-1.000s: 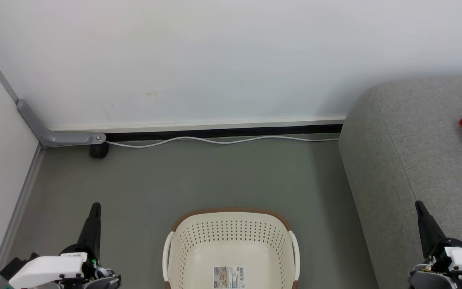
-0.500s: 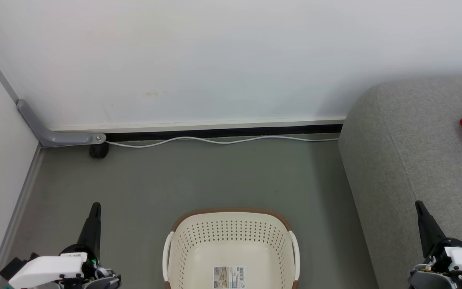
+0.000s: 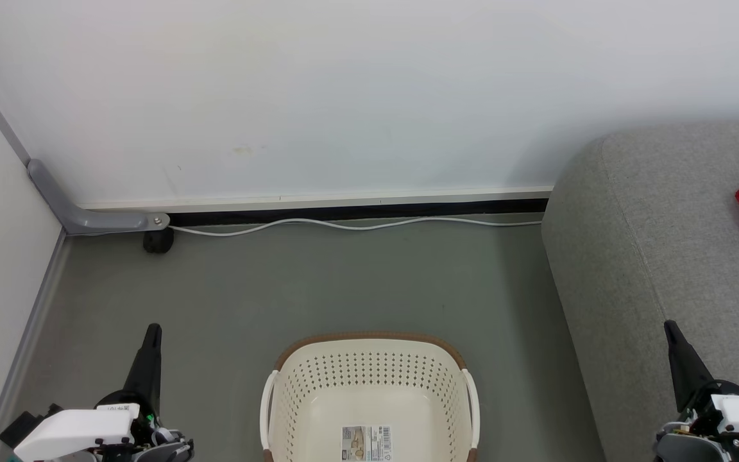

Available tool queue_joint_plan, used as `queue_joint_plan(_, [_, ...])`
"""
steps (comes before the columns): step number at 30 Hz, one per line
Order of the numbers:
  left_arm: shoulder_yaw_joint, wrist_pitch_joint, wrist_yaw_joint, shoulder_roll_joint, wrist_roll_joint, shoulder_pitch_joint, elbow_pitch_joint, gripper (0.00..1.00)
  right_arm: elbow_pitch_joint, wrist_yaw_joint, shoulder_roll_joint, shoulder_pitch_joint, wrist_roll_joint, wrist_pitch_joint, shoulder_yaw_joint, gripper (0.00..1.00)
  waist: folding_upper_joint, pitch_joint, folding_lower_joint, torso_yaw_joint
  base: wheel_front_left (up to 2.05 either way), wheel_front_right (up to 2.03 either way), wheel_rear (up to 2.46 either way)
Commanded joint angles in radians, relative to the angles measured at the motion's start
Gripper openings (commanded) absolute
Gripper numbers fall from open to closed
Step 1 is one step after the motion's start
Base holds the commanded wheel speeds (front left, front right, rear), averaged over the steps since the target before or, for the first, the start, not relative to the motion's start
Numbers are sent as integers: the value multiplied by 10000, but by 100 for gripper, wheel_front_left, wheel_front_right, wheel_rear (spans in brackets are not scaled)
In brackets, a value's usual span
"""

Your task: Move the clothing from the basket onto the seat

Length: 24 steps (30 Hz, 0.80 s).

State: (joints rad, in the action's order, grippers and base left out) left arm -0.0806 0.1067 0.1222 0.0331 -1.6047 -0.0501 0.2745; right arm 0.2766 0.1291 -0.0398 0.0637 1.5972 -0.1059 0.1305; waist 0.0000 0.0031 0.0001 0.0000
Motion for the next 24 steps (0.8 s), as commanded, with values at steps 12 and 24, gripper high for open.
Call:
queue_joint_plan(12, [-331,65,84,171,-40,-580,-292,0,-318,16,-104,442,114,-73,-166,0,0,0,-1,0,0,0,0])
queue_joint_plan(24, [-331,64,84,171,-40,-580,-293,0,-318,16,-104,442,114,-73,-167,0,0,0,-1,0,0,0,0])
